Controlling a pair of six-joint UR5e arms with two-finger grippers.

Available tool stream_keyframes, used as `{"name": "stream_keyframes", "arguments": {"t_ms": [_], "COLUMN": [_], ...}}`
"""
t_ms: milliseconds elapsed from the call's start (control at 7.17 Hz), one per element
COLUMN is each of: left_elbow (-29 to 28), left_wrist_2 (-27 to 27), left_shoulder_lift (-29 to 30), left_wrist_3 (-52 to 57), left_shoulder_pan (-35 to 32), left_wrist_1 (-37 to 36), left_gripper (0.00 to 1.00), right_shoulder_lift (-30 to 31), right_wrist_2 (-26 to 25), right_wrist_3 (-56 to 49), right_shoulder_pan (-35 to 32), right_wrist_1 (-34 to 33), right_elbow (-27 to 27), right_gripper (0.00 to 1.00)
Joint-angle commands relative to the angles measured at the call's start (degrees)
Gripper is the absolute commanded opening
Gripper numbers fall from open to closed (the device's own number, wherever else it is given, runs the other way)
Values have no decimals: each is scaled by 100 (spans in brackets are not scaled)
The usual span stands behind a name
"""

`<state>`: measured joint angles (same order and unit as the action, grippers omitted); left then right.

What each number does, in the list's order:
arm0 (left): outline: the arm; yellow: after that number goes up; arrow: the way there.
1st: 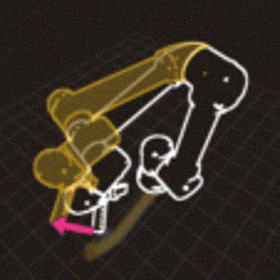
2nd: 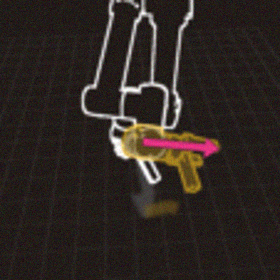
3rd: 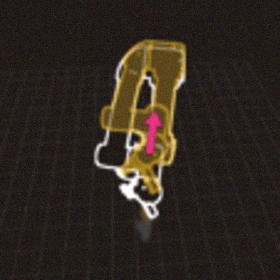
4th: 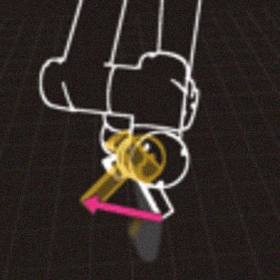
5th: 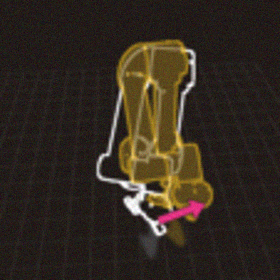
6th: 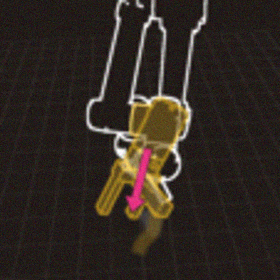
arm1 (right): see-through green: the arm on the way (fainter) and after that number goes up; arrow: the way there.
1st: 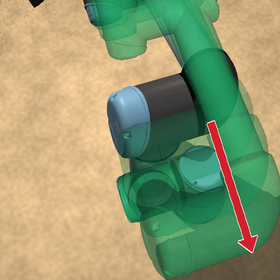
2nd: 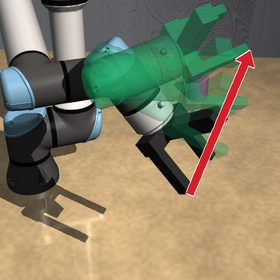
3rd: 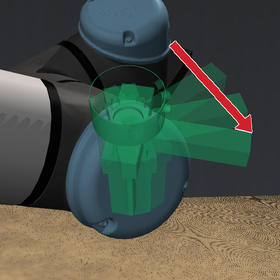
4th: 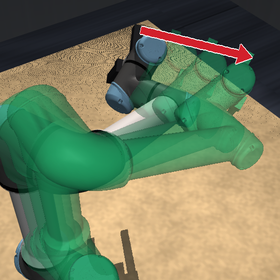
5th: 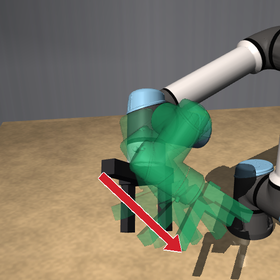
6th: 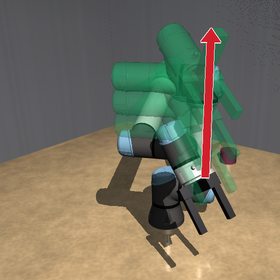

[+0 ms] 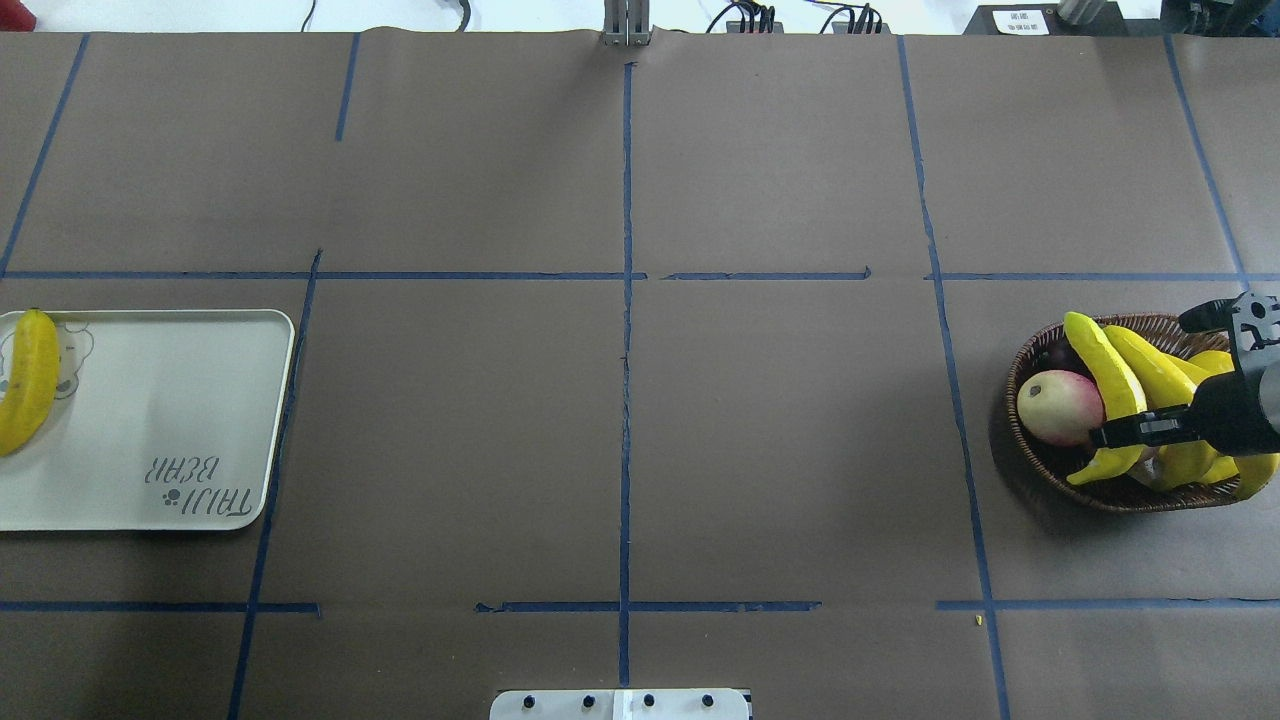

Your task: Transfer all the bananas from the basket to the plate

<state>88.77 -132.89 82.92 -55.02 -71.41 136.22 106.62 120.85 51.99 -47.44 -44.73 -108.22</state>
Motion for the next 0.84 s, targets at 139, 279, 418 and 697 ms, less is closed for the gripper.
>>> {"name": "stream_keyframes", "arguments": {"t_ms": [139, 279, 418, 697], "left_elbow": [0, 0, 0, -9], "left_wrist_2": [0, 0, 0, 0], "left_shoulder_lift": [-48, -57, -57, -74], "left_wrist_3": [0, 0, 0, -17], "left_shoulder_pan": [4, 4, 4, 4], "left_wrist_1": [63, 63, 63, 237], "left_gripper": [100, 100, 100, 100], "right_shoulder_lift": [-62, -71, -18, 17], "right_wrist_2": [35, 52, 61, 436], "right_wrist_3": [-4, -13, -31, -31], "right_shoulder_pan": [-2, -19, -46, -377], "right_wrist_1": [-10, -1, -1, -36], "right_elbow": [20, -41, -181, -567], "right_gripper": [28, 23, 16, 4]}}
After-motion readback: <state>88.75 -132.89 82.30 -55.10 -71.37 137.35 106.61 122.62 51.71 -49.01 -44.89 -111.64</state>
